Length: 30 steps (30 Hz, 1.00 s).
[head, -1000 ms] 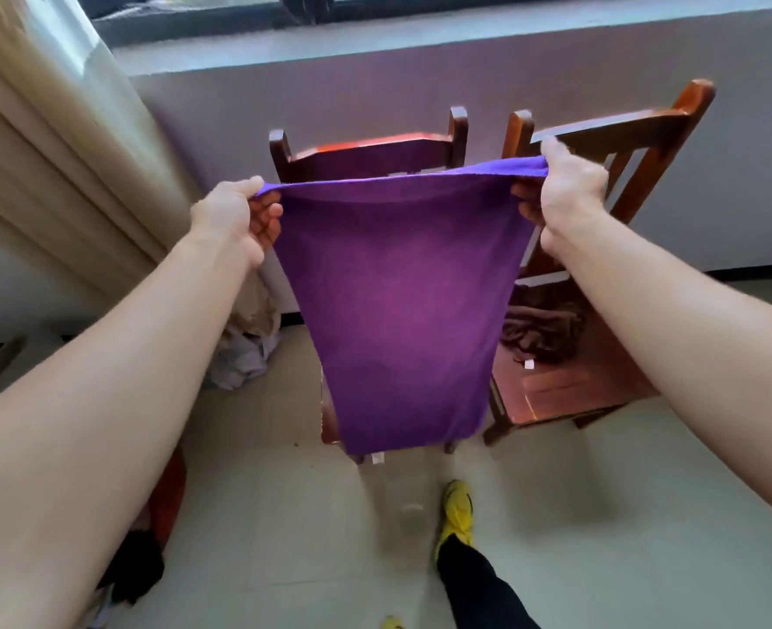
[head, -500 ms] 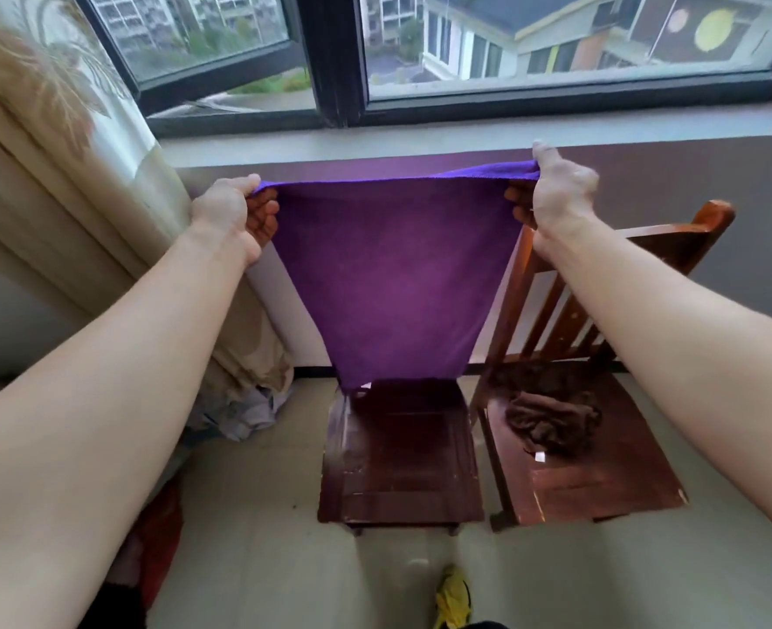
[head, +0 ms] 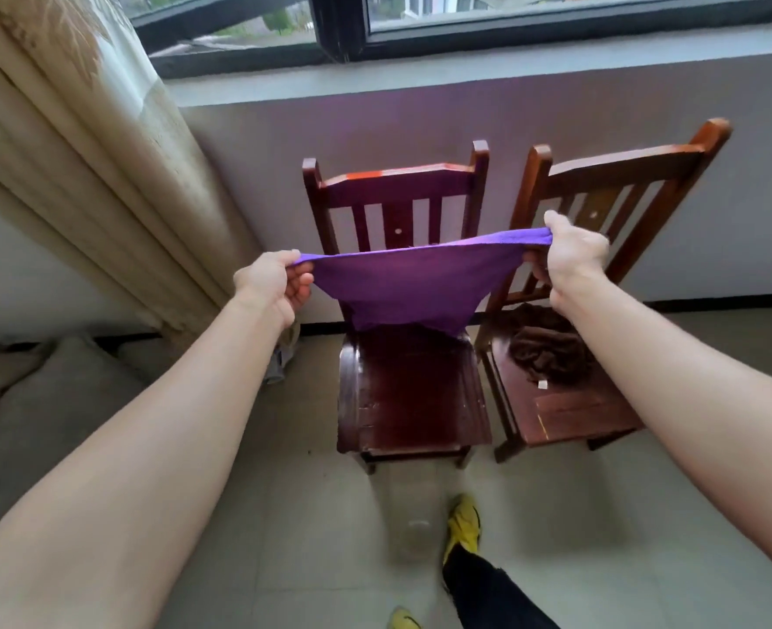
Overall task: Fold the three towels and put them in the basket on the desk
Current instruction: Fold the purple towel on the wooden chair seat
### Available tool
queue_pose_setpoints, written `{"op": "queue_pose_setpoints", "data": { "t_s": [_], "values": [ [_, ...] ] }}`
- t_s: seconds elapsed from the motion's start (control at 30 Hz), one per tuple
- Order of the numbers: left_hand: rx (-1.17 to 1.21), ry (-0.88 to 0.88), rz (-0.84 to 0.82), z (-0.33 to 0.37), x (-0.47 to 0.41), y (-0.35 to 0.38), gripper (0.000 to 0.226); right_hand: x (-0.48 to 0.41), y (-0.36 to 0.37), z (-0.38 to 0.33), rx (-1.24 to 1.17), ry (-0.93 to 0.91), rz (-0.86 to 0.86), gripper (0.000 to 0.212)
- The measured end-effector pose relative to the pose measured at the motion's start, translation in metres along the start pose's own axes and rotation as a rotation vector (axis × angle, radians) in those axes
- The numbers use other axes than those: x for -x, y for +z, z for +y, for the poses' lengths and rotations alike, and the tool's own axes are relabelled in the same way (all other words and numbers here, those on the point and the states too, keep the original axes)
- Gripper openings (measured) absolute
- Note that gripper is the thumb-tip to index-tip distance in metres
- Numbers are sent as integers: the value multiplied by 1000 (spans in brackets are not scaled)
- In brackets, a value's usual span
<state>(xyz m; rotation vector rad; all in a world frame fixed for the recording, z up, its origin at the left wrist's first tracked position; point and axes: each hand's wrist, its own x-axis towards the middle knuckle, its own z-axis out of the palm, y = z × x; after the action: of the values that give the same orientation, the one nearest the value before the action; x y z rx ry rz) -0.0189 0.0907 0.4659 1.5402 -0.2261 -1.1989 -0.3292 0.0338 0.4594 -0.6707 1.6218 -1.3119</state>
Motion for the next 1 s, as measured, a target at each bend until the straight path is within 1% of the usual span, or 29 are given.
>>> {"op": "queue_pose_setpoints", "data": {
  "t_s": [0.17,0.27,0.4,0.5,0.57,0.67,0.73,0.8,0.9,0.93,1.0],
  "values": [
    [-56,-99,42,-53,23,-40,14,37,-36,52,28,87,76,27],
    [-100,-168,51,-89,40,-59,18,53,-59,87,65,143,98,23],
    [-192,-233,150,-135,54,-81,17,70,-82,128,163,224,149,31],
    [-239,-270,178,-159,58,-93,19,82,-92,147,189,252,160,26],
    [-243,-285,165,-169,59,-97,17,87,-96,157,202,277,178,23],
    [-217,-280,154,-177,52,-97,14,82,-97,167,237,244,179,31],
    [-191,-274,125,-181,42,-95,13,73,-96,173,243,247,152,27],
    [-167,-277,83,-185,27,-91,10,59,-92,179,196,293,124,17],
    [-169,-277,-25,-189,5,-87,3,37,-86,191,140,390,64,18],
    [-191,-277,-51,-191,-6,-84,5,24,-82,198,139,417,49,19],
    [-267,-269,-50,-196,-29,-78,18,3,-74,211,147,466,22,19]
  ]
}}
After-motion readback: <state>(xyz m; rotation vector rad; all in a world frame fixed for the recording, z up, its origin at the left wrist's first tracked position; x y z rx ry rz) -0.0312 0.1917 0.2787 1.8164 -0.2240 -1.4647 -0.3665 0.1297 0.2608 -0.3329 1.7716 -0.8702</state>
